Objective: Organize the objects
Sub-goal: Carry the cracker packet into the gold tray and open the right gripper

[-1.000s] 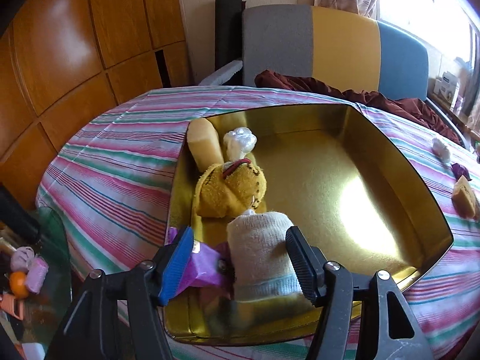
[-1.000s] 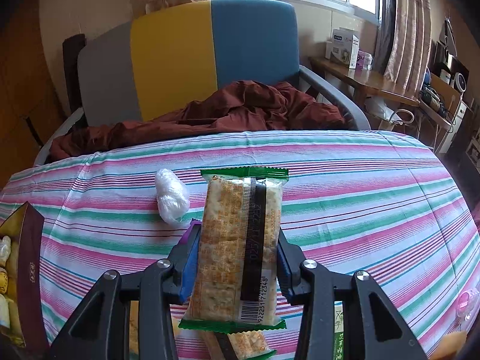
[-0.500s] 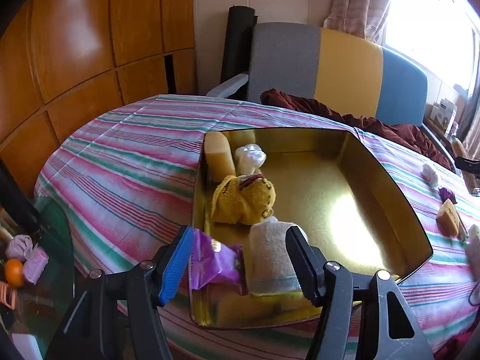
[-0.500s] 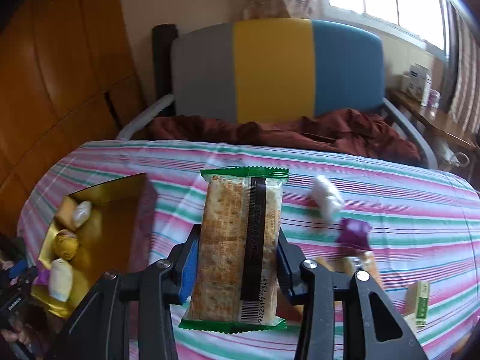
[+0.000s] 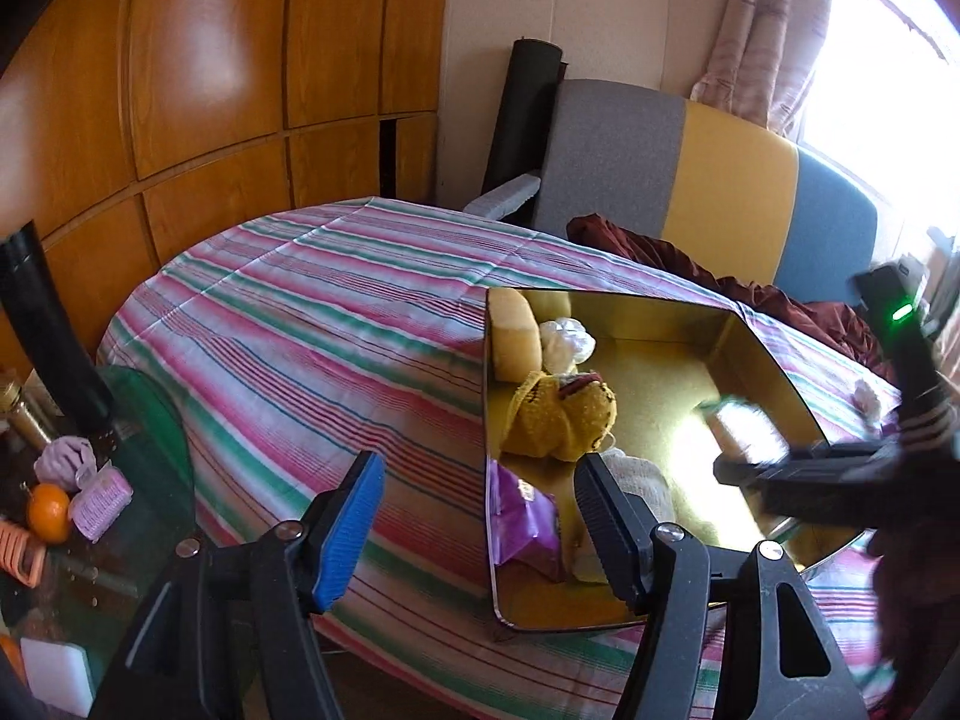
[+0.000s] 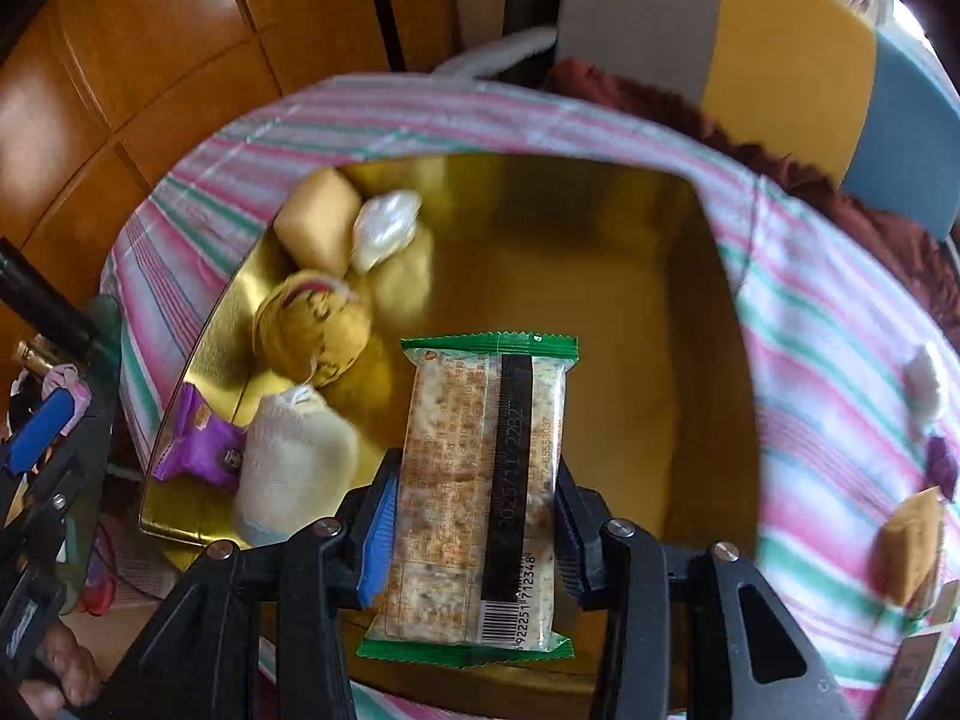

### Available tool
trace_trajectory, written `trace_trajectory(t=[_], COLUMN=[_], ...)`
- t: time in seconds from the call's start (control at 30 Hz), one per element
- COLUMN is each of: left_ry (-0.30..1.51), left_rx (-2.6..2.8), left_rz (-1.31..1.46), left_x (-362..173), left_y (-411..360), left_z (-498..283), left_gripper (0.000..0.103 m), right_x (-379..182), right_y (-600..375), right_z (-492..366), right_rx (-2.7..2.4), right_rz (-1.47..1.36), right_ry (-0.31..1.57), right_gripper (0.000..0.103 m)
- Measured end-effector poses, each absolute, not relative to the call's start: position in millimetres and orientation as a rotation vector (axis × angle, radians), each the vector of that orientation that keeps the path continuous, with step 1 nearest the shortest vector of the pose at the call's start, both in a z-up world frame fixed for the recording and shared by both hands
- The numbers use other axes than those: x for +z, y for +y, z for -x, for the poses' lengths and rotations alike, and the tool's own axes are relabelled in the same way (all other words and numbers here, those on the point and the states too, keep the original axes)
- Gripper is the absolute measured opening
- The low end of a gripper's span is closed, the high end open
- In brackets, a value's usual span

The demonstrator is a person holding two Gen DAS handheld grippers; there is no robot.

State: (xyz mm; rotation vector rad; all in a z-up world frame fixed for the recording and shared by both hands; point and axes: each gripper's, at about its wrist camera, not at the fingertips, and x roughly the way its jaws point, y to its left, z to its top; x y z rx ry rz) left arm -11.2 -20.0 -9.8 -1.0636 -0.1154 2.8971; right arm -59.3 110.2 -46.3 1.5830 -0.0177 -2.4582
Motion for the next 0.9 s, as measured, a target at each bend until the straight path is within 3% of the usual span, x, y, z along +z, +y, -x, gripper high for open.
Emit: trace_trajectory(t=[0.17, 0.33, 0.9], left_ry=[-0.151, -0.13, -0.007], left_rx=[2.905, 2.89, 2.809], left_rz=[1.044, 1.039, 1.012], left_x=[-8, -9, 6], left_y=[-28, -25, 20], left_z=[9, 7, -3], left_gripper=[0.07, 0.071, 0.079], right_x=[-64, -51, -12], right_y=[92, 106, 177], right_z=[61, 50, -16], right_rx=[-2.287, -2.352, -2.663], right_rz=[-1.612, -1.543, -1.388], right_ry=[-0.215, -0.292, -0.209], right_gripper=[0.045, 0.046, 0.049])
